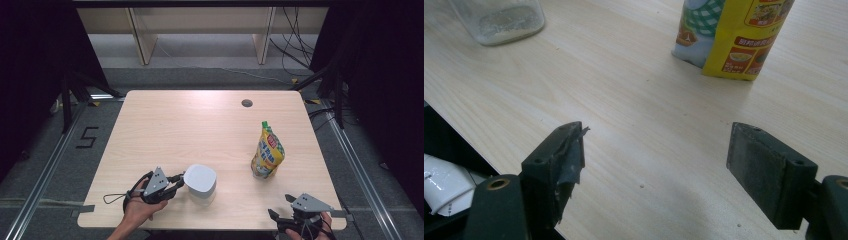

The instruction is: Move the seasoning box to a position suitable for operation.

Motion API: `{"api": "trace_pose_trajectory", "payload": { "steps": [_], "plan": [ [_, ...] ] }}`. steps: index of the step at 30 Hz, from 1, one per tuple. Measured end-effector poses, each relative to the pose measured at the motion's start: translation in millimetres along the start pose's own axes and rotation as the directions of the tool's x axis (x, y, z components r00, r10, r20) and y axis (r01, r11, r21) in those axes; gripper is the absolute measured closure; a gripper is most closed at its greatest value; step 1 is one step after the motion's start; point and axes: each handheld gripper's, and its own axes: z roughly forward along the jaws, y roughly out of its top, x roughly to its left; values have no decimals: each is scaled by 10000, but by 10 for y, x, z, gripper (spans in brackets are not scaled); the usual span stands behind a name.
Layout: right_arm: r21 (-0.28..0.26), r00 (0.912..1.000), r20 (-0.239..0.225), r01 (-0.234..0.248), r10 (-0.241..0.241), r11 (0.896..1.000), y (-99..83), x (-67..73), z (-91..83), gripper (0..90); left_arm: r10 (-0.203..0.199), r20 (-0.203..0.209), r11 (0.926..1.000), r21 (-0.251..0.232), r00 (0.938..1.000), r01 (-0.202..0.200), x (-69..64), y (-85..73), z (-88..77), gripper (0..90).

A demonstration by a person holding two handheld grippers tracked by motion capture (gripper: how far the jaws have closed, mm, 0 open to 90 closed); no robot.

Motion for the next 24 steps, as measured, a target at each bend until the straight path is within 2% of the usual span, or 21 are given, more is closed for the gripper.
{"api": "trace_pose_trajectory", "payload": {
  "steps": [1,2,3,4,6,10,13,14,15,16,17,18,19,20,21,22,24],
  "plan": [
    [-78,9999,49,152,-152,9999,1,-6,2,242,-63,26,10000,31,10000,63,4,-1,-4,816],
    [17,10000,40,54,-54,10000,2,3,-6,242,-257,48,9997,-48,9997,257,-1,-8,-1,820],
    [-88,9999,23,155,-154,9998,1,-2,2,241,-297,-7,9995,-106,9996,297,-3,-13,-8,823],
    [63,10000,-16,-30,30,10000,2,16,-8,242,-304,-42,9995,-31,9995,304,-6,-12,-18,825],
    [70,10000,-38,29,-29,10000,4,15,-10,242,-627,21,9980,-29,9980,627,-19,-22,-44,828],
    [108,10000,-17,59,-59,9999,1,16,-12,242,-757,117,9971,83,9971,756,-59,-52,-138,831],
    [91,10000,41,84,-84,9999,-4,12,-12,242,-736,401,9971,210,9965,728,-90,-71,-216,830],
    [126,9999,-42,119,-118,9998,-3,9,-8,242,-777,709,9968,236,9945,762,-87,-67,-227,815],
    [99,9999,-38,159,-159,9998,0,8,-8,242,-764,675,9969,244,9948,749,-80,-62,-232,698],
    [99,9999,-38,159,-159,9998,0,8,-8,242,-944,650,9955,177,9934,934,-71,-63,-220,698],
    [103,9999,14,166,-166,9998,-4,16,-1,242,-960,570,9952,236,9937,948,-40,-71,-190,636],
    [103,9999,14,166,-166,9998,-4,16,-1,242,-960,570,9952,236,9937,948,-40,-71,-190,608],
    [144,9999,-11,120,-120,9998,-4,21,-1,242,-626,690,9980,135,9956,618,2,-70,-168,608],
    [199,10000,-89,-37,39,9998,-4,37,1,242,-675,770,9977,90,9947,670,13,-71,-149,595],
    [83,9996,-103,273,-272,9996,1,18,8,242,-610,994,9981,128,9932,600,26,-63,-131,579],
    [122,9997,-130,202,-201,9997,0,22,10,242,-552,988,9985,29,9936,552,23,-64,-114,569],
    [199,10000,-78,51,-50,9998,-2,36,10,242,-1,1258,9998,-197,9921,26,30,-54,-63,574]
  ]
}}
